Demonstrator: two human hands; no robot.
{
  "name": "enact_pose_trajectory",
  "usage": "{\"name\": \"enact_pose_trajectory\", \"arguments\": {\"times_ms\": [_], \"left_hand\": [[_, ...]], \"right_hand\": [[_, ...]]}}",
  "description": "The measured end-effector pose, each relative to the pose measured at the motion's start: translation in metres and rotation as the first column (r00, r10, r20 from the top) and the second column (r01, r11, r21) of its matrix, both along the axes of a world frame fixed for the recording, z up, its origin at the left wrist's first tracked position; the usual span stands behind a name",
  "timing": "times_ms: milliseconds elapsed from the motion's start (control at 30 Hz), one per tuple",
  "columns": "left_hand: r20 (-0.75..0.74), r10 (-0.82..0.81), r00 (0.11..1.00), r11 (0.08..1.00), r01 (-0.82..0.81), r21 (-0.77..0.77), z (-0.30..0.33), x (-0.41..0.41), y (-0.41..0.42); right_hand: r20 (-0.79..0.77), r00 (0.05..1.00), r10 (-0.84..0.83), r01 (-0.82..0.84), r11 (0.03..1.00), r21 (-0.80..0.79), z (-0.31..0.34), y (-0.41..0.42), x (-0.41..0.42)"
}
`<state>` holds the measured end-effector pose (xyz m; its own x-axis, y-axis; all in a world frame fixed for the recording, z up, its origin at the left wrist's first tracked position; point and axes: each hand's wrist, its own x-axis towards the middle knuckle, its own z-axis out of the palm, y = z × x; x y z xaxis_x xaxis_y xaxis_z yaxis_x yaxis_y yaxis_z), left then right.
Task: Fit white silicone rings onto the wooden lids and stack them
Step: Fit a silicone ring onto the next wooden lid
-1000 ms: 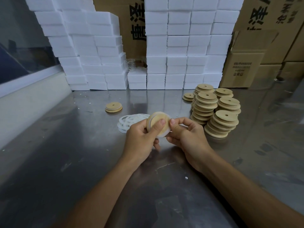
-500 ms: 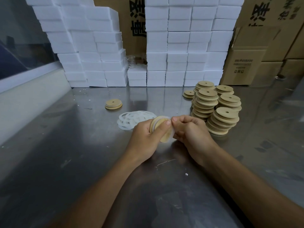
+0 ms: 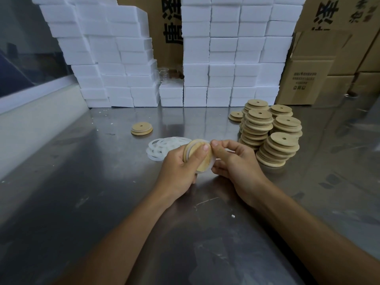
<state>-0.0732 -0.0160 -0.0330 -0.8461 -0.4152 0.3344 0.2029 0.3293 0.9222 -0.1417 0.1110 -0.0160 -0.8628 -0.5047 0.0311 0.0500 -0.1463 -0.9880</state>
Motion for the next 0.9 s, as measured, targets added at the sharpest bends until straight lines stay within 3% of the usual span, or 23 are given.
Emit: {"name": "enact_pose_trajectory", "arguments": {"times_ms": [267,367,567,767,900], "left_hand": [[-0.005,-0.014,1.0,1.0,0.014,0.022,0.001,0.002,0.0],[-0.023,-0.057,0.998,0.993,0.059,0.098,0.004,0.003,0.0],[0.02,-0.12,0.993,0.966,0.112,0.234,0.008,0.005,-0.006],[-0.007,-0.116,0.993,0.938,0.112,0.327,0.011,0.005,-0.008],[0.018,-0.121,0.993,0.928,0.106,0.356,0.011,0.004,-0.009]], "right_hand": [[-0.021,0.999,-0.032,0.032,0.999,-0.017,-0.002,-0.001,0.0],[-0.02,0.999,-0.03,0.029,0.999,-0.018,-0.001,0.001,-0.001],[-0.264,0.957,-0.123,0.129,0.992,0.007,0.006,-0.002,0.006],[-0.241,0.958,-0.153,0.152,0.988,-0.023,0.006,-0.013,0.017],[-0.312,0.921,-0.231,0.235,0.972,-0.025,0.003,-0.018,0.017]]}}
